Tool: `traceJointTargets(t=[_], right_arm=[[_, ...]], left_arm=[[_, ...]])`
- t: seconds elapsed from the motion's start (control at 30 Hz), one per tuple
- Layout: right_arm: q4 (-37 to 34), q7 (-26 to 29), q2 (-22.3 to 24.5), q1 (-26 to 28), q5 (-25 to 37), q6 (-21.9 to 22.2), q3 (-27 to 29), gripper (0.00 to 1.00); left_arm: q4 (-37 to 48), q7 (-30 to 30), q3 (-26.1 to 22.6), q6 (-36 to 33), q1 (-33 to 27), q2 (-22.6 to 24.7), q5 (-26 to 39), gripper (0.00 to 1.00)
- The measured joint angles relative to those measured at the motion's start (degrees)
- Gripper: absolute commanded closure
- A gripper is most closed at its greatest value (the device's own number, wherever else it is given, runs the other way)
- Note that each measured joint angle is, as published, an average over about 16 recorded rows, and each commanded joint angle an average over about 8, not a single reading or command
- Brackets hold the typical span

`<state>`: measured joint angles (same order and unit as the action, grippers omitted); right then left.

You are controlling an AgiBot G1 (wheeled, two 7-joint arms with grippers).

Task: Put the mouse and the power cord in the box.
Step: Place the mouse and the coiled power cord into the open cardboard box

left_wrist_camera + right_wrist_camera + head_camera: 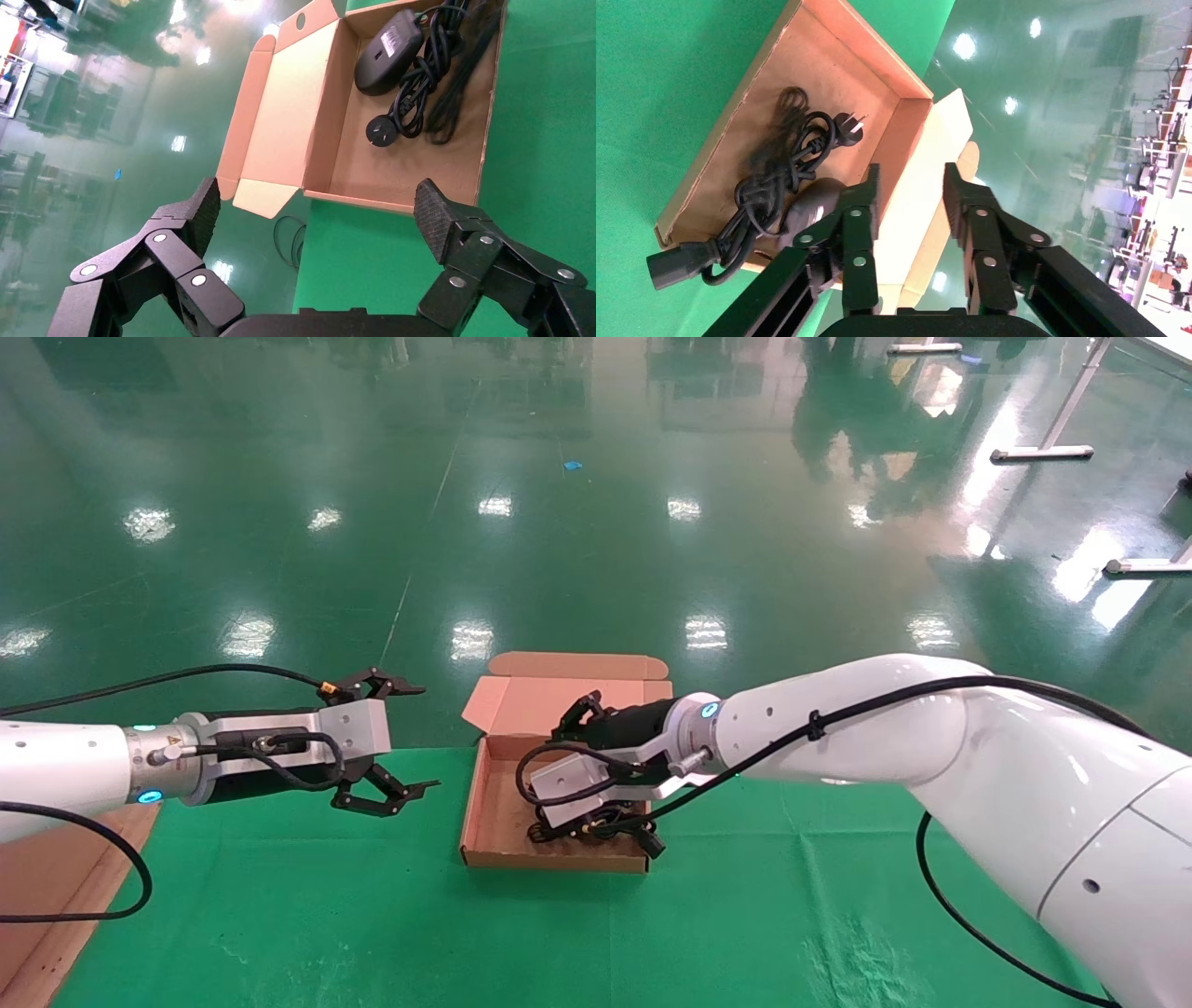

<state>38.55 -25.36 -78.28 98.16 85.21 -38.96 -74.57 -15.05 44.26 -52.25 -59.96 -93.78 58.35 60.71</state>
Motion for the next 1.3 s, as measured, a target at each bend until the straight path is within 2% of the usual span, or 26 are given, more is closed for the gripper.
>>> traceJointTargets(t=[0.37,1.3], right_arm=[[3.56,3.69,4.44,-3.65,-4.40,-4.95,6.16,0.00],[20.07,20.70,24.81,-20.94,-24.83,-26.87,33.64,0.00]], left_arm=[[-6.04,-5.66,3.72,-2.61,3.30,-2.38,-1.94,0.00],[-33.59,-31.57,20.78,-14.75,18.48,-13.38,-10.82,0.00]])
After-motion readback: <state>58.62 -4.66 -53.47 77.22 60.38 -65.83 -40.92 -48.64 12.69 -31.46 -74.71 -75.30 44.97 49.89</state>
